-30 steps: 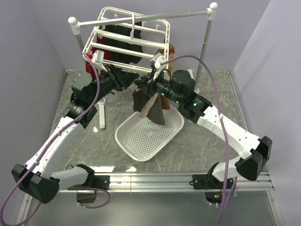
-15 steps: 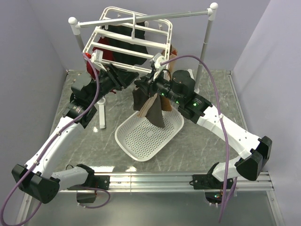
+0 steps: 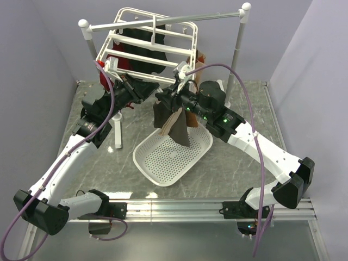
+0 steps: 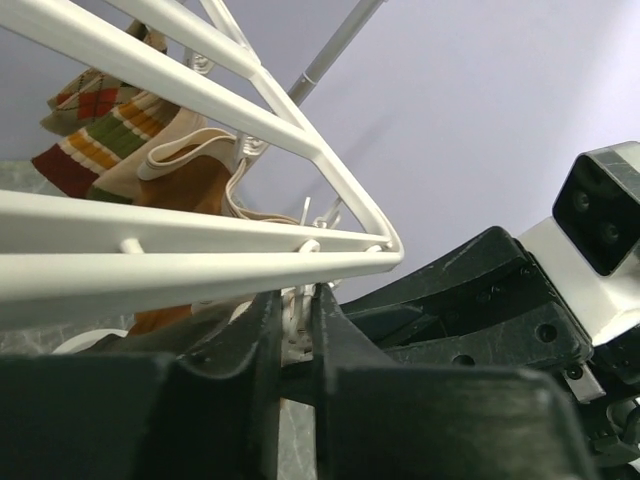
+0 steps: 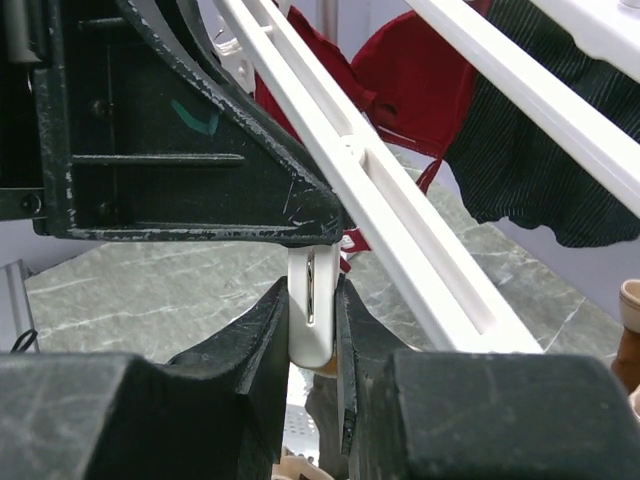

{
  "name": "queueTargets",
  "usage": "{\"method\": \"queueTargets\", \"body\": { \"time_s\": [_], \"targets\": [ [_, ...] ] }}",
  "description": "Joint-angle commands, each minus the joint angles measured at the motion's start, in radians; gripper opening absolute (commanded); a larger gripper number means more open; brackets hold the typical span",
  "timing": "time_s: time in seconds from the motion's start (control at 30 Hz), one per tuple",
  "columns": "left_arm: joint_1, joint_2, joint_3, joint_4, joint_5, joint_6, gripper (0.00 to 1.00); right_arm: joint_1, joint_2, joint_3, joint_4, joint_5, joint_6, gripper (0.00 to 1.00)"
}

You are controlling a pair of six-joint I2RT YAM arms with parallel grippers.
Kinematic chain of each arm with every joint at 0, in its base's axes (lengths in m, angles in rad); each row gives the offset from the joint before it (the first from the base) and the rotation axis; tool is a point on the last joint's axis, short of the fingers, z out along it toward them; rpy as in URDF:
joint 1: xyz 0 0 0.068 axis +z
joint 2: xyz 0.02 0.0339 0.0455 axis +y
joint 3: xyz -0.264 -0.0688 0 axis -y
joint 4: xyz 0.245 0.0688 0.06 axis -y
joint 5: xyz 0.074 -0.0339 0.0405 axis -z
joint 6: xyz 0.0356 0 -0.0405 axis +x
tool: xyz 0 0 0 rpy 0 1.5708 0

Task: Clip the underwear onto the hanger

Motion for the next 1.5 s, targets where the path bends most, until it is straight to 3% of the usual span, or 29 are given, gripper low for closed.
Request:
{"method": "queueTargets", "body": {
  "time_s": [0.0,0.03,0.13,0.27,0.4,0.53,0.73,0.9,1.0,1.03,1.07,1.13,1.23,1.4,1.47],
  "targets": [
    [0.013,-0.001,0.011,0.048,-0.032,0.013,0.1,0.006,-0.044,-0.006,-0.004,-0.048,0.006,0.2],
    [0.014,0.0,0.01,0.046,-0.027,0.016,0.05,0.006,-0.05,-0.008,-0.007,-0.049,0.005,0.35],
    [0.013,-0.003,0.007,0.026,-0.022,0.025,0.0,0.004,-0.07,-0.014,-0.012,-0.061,-0.004,0.52],
    [0.014,-0.003,0.004,0.014,-0.016,0.037,0.0,-0.009,-0.099,0.009,-0.072,-0.149,-0.064,0.58],
    [0.014,0.002,0.004,0.008,-0.005,0.04,0.0,-0.011,-0.128,0.037,-0.238,-0.287,-0.246,0.59],
    [0.014,0.006,0.007,0.006,0.001,0.042,0.0,-0.005,-0.158,0.031,-0.406,-0.391,-0.553,0.61],
    [0.014,0.006,0.01,-0.008,0.005,0.051,0.0,0.021,-0.08,0.126,-0.731,-0.387,-0.923,0.61],
    [0.014,0.006,0.008,-0.009,0.011,0.053,0.0,0.06,-0.055,0.126,-0.788,-0.301,-1.095,0.64],
    [0.014,0.006,0.007,-0.006,0.013,0.053,0.0,0.095,-0.058,0.092,-0.774,-0.215,-1.168,0.71],
    [0.014,0.006,0.007,-0.006,0.014,0.054,0.0,0.109,-0.056,0.085,-0.764,-0.181,-1.17,0.95],
    [0.014,0.006,0.007,-0.006,0.013,0.056,0.0,0.125,-0.049,0.088,-0.762,-0.143,-1.17,0.98],
    [0.014,0.006,0.005,-0.005,0.015,0.056,0.0,0.153,-0.008,0.141,-0.826,-0.079,-1.164,0.98],
    [0.016,0.006,0.002,-0.003,0.016,0.056,0.0,0.158,0.01,0.201,-0.883,-0.103,-1.135,0.99],
    [0.016,0.002,-0.001,-0.008,0.019,0.059,0.0,0.161,-0.098,0.07,-0.7,-0.15,-1.088,1.0],
    [0.016,0.002,0.0,-0.008,0.019,0.059,0.0,0.159,-0.128,0.052,-0.775,-0.163,-1.188,1.0]
  ]
}}
